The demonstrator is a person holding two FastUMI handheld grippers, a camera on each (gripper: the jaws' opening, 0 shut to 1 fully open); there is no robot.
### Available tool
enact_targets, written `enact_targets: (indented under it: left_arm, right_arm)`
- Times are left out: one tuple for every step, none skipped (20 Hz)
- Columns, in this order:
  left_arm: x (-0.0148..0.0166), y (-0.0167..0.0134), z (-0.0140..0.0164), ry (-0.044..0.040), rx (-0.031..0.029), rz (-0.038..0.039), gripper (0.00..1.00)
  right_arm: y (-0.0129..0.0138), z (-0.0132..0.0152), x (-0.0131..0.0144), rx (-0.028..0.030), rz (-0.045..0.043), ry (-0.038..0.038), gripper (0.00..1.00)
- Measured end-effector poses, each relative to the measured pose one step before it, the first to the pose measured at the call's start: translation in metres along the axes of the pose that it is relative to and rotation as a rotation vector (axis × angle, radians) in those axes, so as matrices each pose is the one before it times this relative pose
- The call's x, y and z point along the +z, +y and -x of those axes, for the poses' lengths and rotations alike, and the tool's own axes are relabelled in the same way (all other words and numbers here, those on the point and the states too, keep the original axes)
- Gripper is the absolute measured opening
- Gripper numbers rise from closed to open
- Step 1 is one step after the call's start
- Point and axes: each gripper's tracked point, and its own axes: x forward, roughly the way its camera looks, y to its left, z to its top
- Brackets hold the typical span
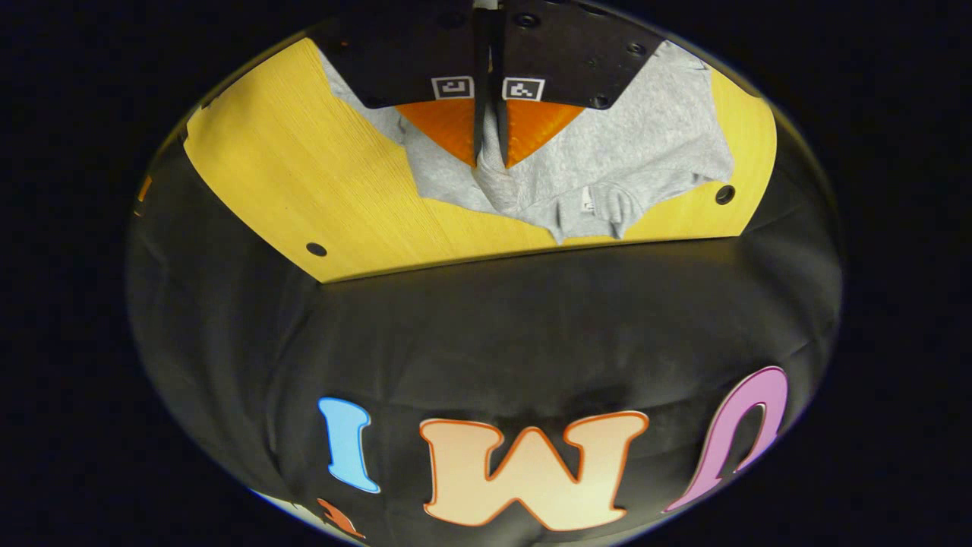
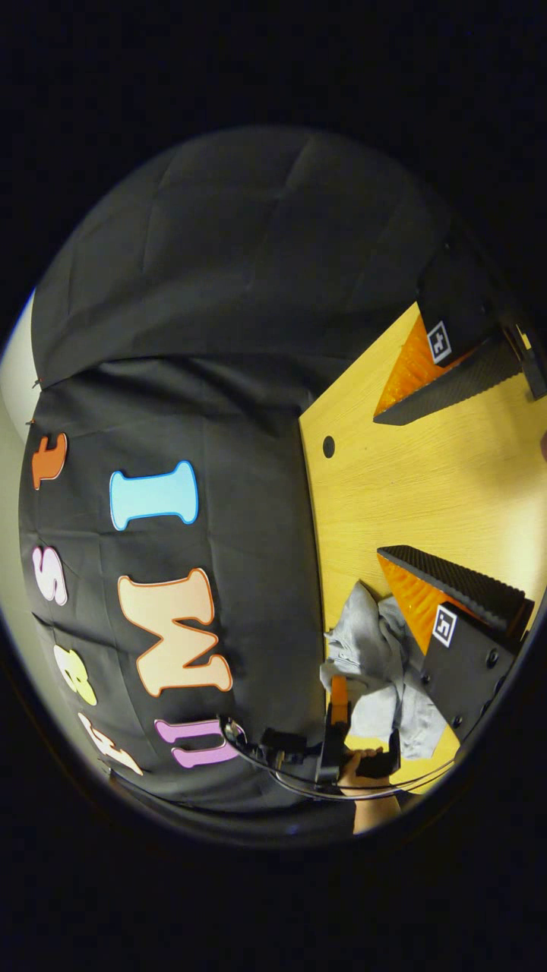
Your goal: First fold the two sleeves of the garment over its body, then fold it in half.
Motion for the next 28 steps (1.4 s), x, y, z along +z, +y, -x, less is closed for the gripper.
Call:
enact_targets:
  left_arm:
    - [-0.00377,-0.00554,-0.00744,0.02573,0.00190,-0.00388,0.00]
    - [-0.00395,-0.00419,-0.00723,0.02090,0.00365,-0.00530,0.00]
    - [-0.00431,-0.00383,-0.00587,0.02367,0.00280,-0.00536,0.00]
    - [-0.00286,-0.00431,-0.00490,0.01481,0.00262,-0.00748,0.00]
    - [-0.00292,-0.00304,-0.00297,0.01457,-0.00650,-0.00796,0.01]
    - [-0.00227,-0.00778,0.00080,0.00442,-0.02734,-0.00067,0.03]
    - [0.00270,-0.00480,0.00466,-0.01932,-0.02197,-0.00003,0.06]
    - [0.00235,-0.00555,0.00150,-0.02929,-0.04045,0.00602,0.25]
    - [0.00298,0.00287,0.00625,-0.02557,0.00476,-0.00392,0.50]
    - [-0.00083,0.00739,0.00716,-0.02266,0.01698,-0.01142,0.75]
    - [-0.00066,0.01004,0.00556,-0.01400,0.02599,-0.01122,0.99]
    - [-0.00273,0.00759,0.01343,-0.01268,0.01436,-0.00084,0.95]
    - [-0.00187,0.00869,0.01188,-0.01317,0.01564,0.00333,0.94]
    - [-0.00287,0.00999,0.01161,-0.01187,0.01421,0.00272,0.95]
    - [-0.00274,0.01252,0.01053,-0.01091,0.01874,0.00162,0.95]
    - [-0.00540,0.01474,0.01088,-0.00457,0.01721,0.00503,0.95]
    - [-0.00468,0.01070,0.00987,0.00338,0.01449,0.00746,0.94]
    - [-0.00541,0.01220,0.01211,-0.00422,0.00903,0.01575,0.94]
    - [-0.00636,0.01124,0.01093,0.00539,0.00956,0.01642,0.94]
    - [-0.00779,0.01400,0.00760,0.00568,0.01771,0.01373,0.92]
    - [-0.00703,0.01403,0.00863,0.00778,0.02095,0.00996,0.95]
    - [-0.00774,0.01405,0.00876,0.00791,0.02126,0.00719,0.94]
    - [-0.00815,0.01249,0.00835,0.00740,0.01722,0.00443,0.94]
    - [-0.01092,0.01219,0.00741,0.01054,0.01527,0.00099,0.94]
    - [-0.01176,0.01163,0.00773,0.01813,0.01565,0.00005,0.94]
    - [-0.01276,0.01104,0.00715,0.01646,0.01845,0.00383,0.95]
    - [-0.01186,0.00892,0.00536,0.01795,0.01384,0.01248,0.94]
    - [-0.01439,0.00917,0.00510,0.02326,0.01386,0.01742,0.94]
  right_arm:
    - [0.00050,0.00286,-0.00480,0.00640,0.00957,0.00543,0.99]
    - [0.00385,0.00107,-0.00241,0.00889,0.00786,0.00437,0.99]
    - [0.00428,-0.00054,-0.00254,0.01106,0.00478,0.00382,0.99]
    - [0.00560,-0.00015,-0.00267,0.01220,0.00312,0.00692,0.98]
    - [0.00556,-0.00051,-0.00234,0.01436,0.00216,0.00552,0.99]
    - [0.00769,-0.00061,-0.00166,0.01531,0.00216,0.00439,0.98]
    - [0.00797,-0.00243,-0.00068,0.01464,0.00022,0.00145,0.99]
    - [0.00809,-0.00213,-0.00044,0.01271,-0.00015,0.00065,0.99]
    - [0.00712,-0.00191,-0.00114,0.01323,-0.00105,-0.00031,0.99]
    - [0.00819,-0.00199,-0.00069,0.01391,-0.00131,0.00110,0.97]
    - [0.00827,-0.00399,-0.00255,0.01333,-0.00053,0.00356,0.99]
    - [0.00854,-0.00379,-0.00281,0.01271,-0.00105,0.00564,0.97]
    - [0.00826,-0.00317,-0.00285,0.01386,-0.00289,0.00592,0.97]
    - [0.00905,-0.00405,-0.00220,0.01132,-0.00345,0.00480,0.99]
    - [0.00862,-0.00674,-0.00253,0.00971,-0.00417,0.00248,0.99]
    - [0.00954,-0.00543,-0.00247,0.01053,-0.00426,0.00553,1.00]
    - [0.00683,-0.00451,-0.00402,0.00820,-0.00313,0.00701,0.99]
    - [0.00828,-0.00408,-0.00338,0.01187,-0.00034,0.00873,0.99]
    - [0.00671,-0.00284,-0.00400,0.00668,0.00452,0.00713,0.99]
    - [0.00600,-0.00413,-0.00274,0.00597,0.00768,0.00617,0.99]
    - [0.00501,-0.00375,-0.00176,0.00464,0.00773,0.00518,0.99]
    - [0.00450,-0.00255,-0.00159,0.00178,0.00586,0.00709,0.99]
    - [0.00336,-0.00250,-0.00188,0.00133,0.00319,0.00453,0.99]
    - [0.00395,-0.00199,-0.00195,0.00153,0.00031,0.00535,0.99]
    - [0.00396,-0.00165,-0.00335,0.00220,-0.00143,0.00653,0.99]
    - [0.00399,-0.00254,-0.00289,0.00299,0.00052,0.00750,0.99]
    - [0.00326,-0.00226,-0.00386,0.00156,0.00429,0.00837,0.99]
    - [0.00288,-0.00228,-0.00361,0.00092,0.00978,0.00735,0.99]
